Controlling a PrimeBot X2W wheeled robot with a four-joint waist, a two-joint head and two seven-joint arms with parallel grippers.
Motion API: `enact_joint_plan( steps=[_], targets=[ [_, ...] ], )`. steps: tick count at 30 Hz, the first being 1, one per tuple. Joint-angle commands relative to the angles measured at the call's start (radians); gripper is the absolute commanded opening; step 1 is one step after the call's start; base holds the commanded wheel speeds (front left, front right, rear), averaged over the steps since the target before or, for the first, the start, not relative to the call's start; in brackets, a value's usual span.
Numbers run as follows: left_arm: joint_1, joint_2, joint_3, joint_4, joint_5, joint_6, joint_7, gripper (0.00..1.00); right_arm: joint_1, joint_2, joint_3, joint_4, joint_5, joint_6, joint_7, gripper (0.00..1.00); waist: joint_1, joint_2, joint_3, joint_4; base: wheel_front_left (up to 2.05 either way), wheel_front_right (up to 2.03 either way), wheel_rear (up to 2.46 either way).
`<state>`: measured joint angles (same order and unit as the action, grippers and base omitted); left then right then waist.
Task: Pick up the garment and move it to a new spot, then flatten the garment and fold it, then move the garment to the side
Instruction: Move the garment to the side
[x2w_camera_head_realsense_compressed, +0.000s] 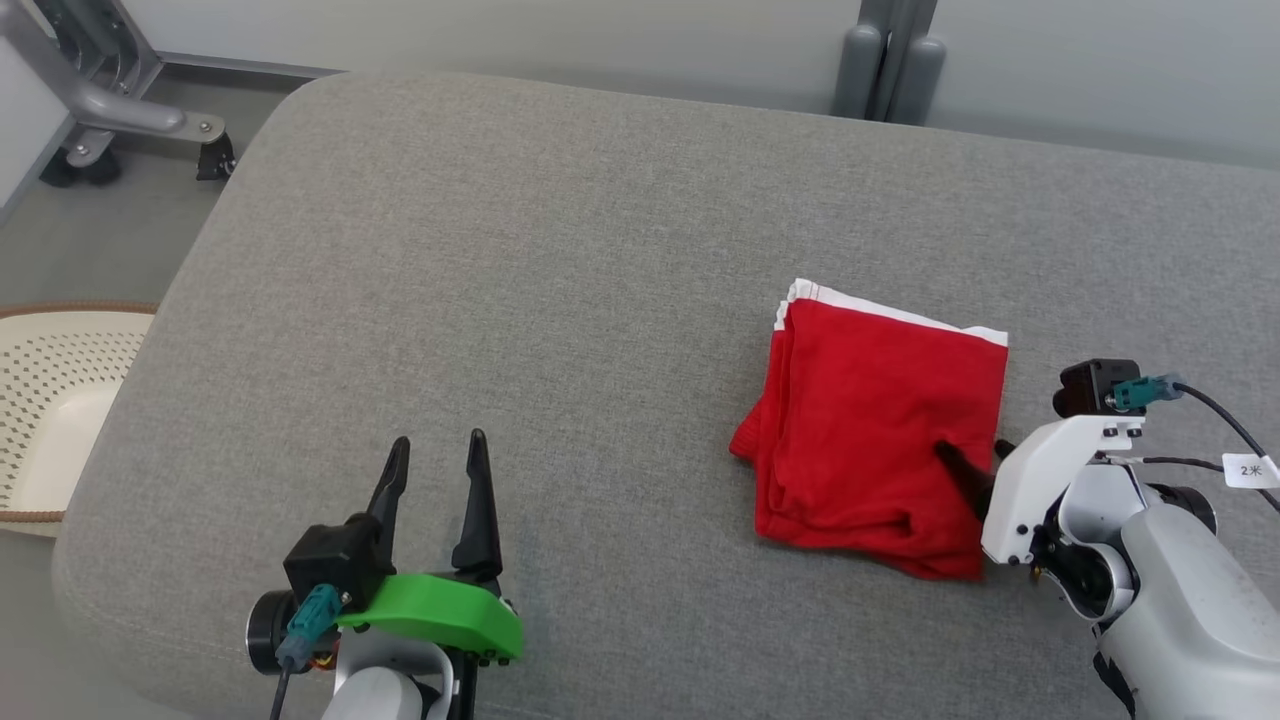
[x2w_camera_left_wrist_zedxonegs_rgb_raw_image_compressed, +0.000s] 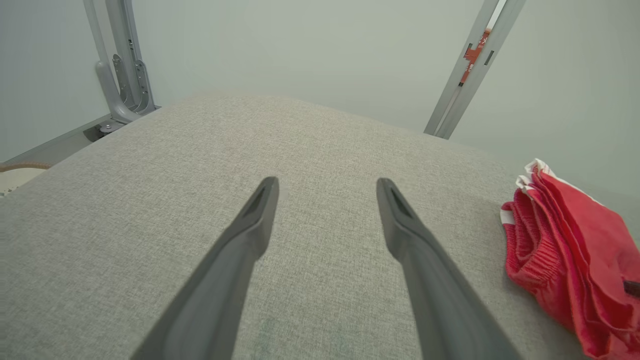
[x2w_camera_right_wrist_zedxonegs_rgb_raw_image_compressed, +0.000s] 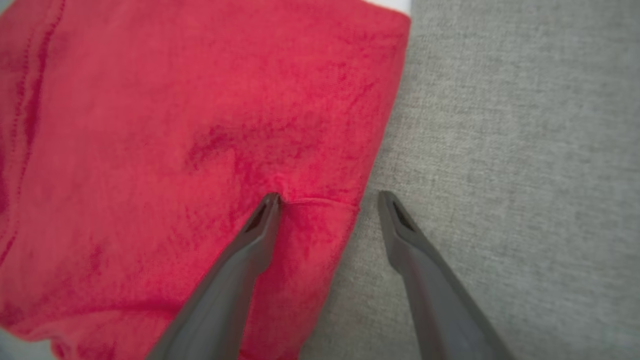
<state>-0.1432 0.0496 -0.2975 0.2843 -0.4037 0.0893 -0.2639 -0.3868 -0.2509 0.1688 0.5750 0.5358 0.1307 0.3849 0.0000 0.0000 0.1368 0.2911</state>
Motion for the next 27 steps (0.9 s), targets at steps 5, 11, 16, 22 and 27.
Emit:
enact_joint_plan(
  steps=[5, 11, 16, 22, 27],
  targets=[
    [-0.009, 0.003, 0.007, 0.002, 0.025, 0.000, 0.000, 1.00, -0.037, 0.017, 0.036, 0.073, 0.015, 0.000, -0.019, 0.06, 0.0000, 0.0000, -0.001, -0.004, 0.00, 0.00, 0.00],
    [-0.006, 0.002, 0.015, 0.001, 0.055, -0.013, 0.000, 1.00, -0.086, 0.002, 0.090, 0.071, 0.038, 0.000, -0.072, 0.00, 0.0000, 0.0000, 0.002, -0.080, 0.00, 0.00, 0.00],
    [-0.012, 0.002, 0.002, -0.009, 0.057, -0.024, 0.000, 1.00, -0.113, -0.046, 0.135, 0.035, 0.045, 0.000, -0.093, 0.00, 0.0000, 0.0000, 0.010, -0.205, 0.00, 0.00, 0.00],
    [-0.038, 0.003, -0.023, -0.021, 0.058, -0.025, 0.000, 1.00, -0.136, -0.111, 0.159, -0.020, 0.042, 0.000, -0.087, 0.00, 0.0000, 0.0000, 0.042, -0.384, 0.00, 0.00, 0.00],
    [-0.066, 0.004, -0.036, -0.016, 0.075, -0.031, 0.000, 1.00, -0.147, -0.114, 0.159, -0.046, 0.040, 0.000, -0.098, 0.00, 0.0000, 0.0000, 0.074, -0.509, 0.00, 0.00, 0.00]
  ],
)
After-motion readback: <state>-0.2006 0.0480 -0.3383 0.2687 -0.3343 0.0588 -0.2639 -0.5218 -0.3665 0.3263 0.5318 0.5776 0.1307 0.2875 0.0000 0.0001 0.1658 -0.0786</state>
